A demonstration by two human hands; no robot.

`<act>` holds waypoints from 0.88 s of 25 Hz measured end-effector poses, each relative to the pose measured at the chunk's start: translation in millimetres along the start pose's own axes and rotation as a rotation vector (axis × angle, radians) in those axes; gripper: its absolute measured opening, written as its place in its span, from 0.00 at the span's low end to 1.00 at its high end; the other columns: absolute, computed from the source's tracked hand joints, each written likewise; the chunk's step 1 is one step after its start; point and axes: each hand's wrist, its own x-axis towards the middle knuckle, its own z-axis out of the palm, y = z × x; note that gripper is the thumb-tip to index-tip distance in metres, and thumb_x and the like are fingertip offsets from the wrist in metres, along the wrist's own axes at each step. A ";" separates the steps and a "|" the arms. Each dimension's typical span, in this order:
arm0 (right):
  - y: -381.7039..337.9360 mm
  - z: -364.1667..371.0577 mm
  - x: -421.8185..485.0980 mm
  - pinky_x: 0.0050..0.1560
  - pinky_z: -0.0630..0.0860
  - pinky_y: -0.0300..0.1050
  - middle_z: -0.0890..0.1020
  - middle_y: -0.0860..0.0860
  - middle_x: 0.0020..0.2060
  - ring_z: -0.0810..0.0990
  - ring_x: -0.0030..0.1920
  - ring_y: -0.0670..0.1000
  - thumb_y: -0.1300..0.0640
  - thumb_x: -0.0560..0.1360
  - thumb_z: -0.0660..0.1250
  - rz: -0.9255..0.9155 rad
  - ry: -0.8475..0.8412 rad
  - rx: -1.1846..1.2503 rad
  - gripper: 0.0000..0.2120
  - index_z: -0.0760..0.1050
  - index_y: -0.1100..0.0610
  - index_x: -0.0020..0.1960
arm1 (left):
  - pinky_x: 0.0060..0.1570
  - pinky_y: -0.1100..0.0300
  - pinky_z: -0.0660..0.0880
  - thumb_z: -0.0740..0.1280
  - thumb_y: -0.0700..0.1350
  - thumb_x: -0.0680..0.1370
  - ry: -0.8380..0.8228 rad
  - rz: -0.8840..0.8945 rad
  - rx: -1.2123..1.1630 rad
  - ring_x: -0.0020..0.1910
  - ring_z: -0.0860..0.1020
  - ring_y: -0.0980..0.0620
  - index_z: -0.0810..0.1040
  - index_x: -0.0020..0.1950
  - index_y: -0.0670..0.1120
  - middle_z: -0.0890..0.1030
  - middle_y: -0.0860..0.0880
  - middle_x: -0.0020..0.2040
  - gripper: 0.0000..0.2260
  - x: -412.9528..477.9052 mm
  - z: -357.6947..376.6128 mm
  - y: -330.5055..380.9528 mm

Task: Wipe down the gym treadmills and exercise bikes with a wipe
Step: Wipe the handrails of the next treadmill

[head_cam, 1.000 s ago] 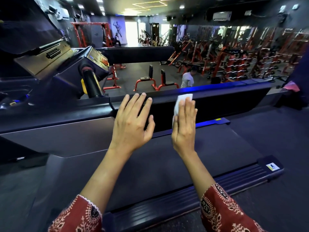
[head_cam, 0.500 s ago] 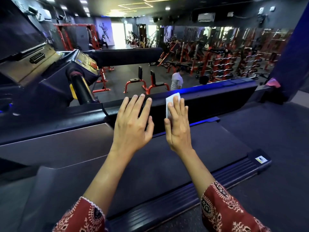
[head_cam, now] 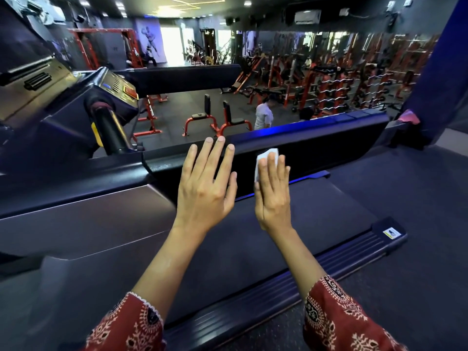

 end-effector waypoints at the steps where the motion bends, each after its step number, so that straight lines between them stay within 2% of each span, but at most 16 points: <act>1: 8.8 -0.1 0.3 0.76 0.44 0.53 0.44 0.45 0.78 0.44 0.77 0.51 0.58 0.84 0.49 -0.067 0.007 -0.027 0.26 0.43 0.50 0.79 | 0.70 0.48 0.59 0.66 0.42 0.76 0.003 0.009 0.002 0.65 0.72 0.40 0.76 0.64 0.37 0.76 0.37 0.64 0.18 1.2 3.4 3.5; 2: 16.4 -1.7 5.8 0.76 0.43 0.53 0.45 0.46 0.78 0.44 0.77 0.51 0.57 0.84 0.49 -0.020 0.041 -0.028 0.26 0.44 0.52 0.79 | 0.70 0.48 0.58 0.66 0.42 0.76 0.006 0.013 0.004 0.65 0.72 0.40 0.76 0.64 0.37 0.76 0.37 0.64 0.18 2.6 7.2 8.3; 4: 20.6 -6.1 24.9 0.76 0.42 0.53 0.48 0.50 0.77 0.43 0.77 0.51 0.56 0.84 0.48 0.231 0.107 0.071 0.24 0.47 0.57 0.78 | 0.71 0.48 0.58 0.66 0.42 0.76 0.014 0.006 0.008 0.66 0.71 0.41 0.76 0.64 0.37 0.75 0.37 0.64 0.18 6.0 14.6 18.0; 5: 25.3 -9.1 29.9 0.76 0.41 0.53 0.50 0.52 0.77 0.42 0.77 0.51 0.56 0.84 0.48 0.237 0.094 0.088 0.24 0.48 0.59 0.78 | 0.71 0.48 0.58 0.66 0.42 0.76 0.012 0.000 0.009 0.66 0.70 0.41 0.76 0.64 0.37 0.75 0.37 0.64 0.18 7.6 19.0 24.8; 7: 39.3 -12.9 25.4 0.76 0.42 0.53 0.46 0.51 0.78 0.43 0.77 0.51 0.57 0.84 0.48 -0.039 0.047 0.037 0.25 0.45 0.57 0.79 | 0.70 0.48 0.59 0.66 0.42 0.76 0.013 -0.010 0.027 0.67 0.70 0.41 0.76 0.65 0.37 0.74 0.37 0.65 0.18 11.9 28.1 39.9; 8: 51.8 -14.4 21.3 0.76 0.43 0.52 0.44 0.48 0.78 0.44 0.77 0.51 0.57 0.84 0.48 -0.115 0.020 0.021 0.26 0.43 0.54 0.79 | 0.70 0.48 0.59 0.66 0.42 0.76 0.017 -0.017 0.046 0.67 0.69 0.41 0.75 0.65 0.37 0.74 0.37 0.66 0.18 13.8 33.2 47.5; 11: 76.1 -22.6 12.6 0.76 0.44 0.51 0.42 0.45 0.78 0.43 0.77 0.51 0.56 0.84 0.47 0.079 0.024 0.099 0.26 0.41 0.51 0.78 | 0.71 0.48 0.58 0.66 0.42 0.76 0.018 -0.026 0.098 0.69 0.67 0.41 0.74 0.67 0.38 0.72 0.37 0.67 0.19 13.3 48.9 70.3; 14: 104.3 -28.7 4.0 0.76 0.44 0.52 0.43 0.46 0.78 0.44 0.77 0.51 0.56 0.84 0.47 -0.072 -0.004 0.059 0.26 0.41 0.52 0.78 | 0.72 0.48 0.56 0.67 0.42 0.76 -0.007 -0.023 0.117 0.69 0.66 0.40 0.72 0.67 0.38 0.70 0.37 0.68 0.21 16.2 64.2 92.3; 17: 125.3 -39.0 23.3 0.76 0.42 0.51 0.41 0.45 0.77 0.42 0.77 0.50 0.56 0.84 0.46 0.030 0.029 0.115 0.26 0.40 0.52 0.78 | 0.72 0.49 0.55 0.67 0.42 0.76 -0.007 -0.029 0.142 0.69 0.66 0.40 0.73 0.67 0.37 0.70 0.37 0.68 0.21 22.3 78.8 112.9; 20: 141.6 -41.4 33.1 0.76 0.43 0.52 0.43 0.48 0.78 0.45 0.77 0.51 0.58 0.83 0.48 -0.225 0.019 0.044 0.26 0.42 0.55 0.78 | 0.72 0.48 0.56 0.67 0.43 0.76 0.003 -0.051 0.147 0.69 0.65 0.40 0.71 0.68 0.38 0.69 0.37 0.68 0.21 28.3 85.9 120.8; 22: 159.5 -49.9 41.7 0.76 0.44 0.53 0.42 0.48 0.78 0.45 0.77 0.52 0.57 0.83 0.48 -0.153 0.040 0.053 0.26 0.42 0.54 0.78 | 0.72 0.48 0.56 0.67 0.43 0.76 0.006 -0.066 0.150 0.69 0.65 0.39 0.71 0.68 0.38 0.70 0.37 0.68 0.21 34.2 94.6 133.7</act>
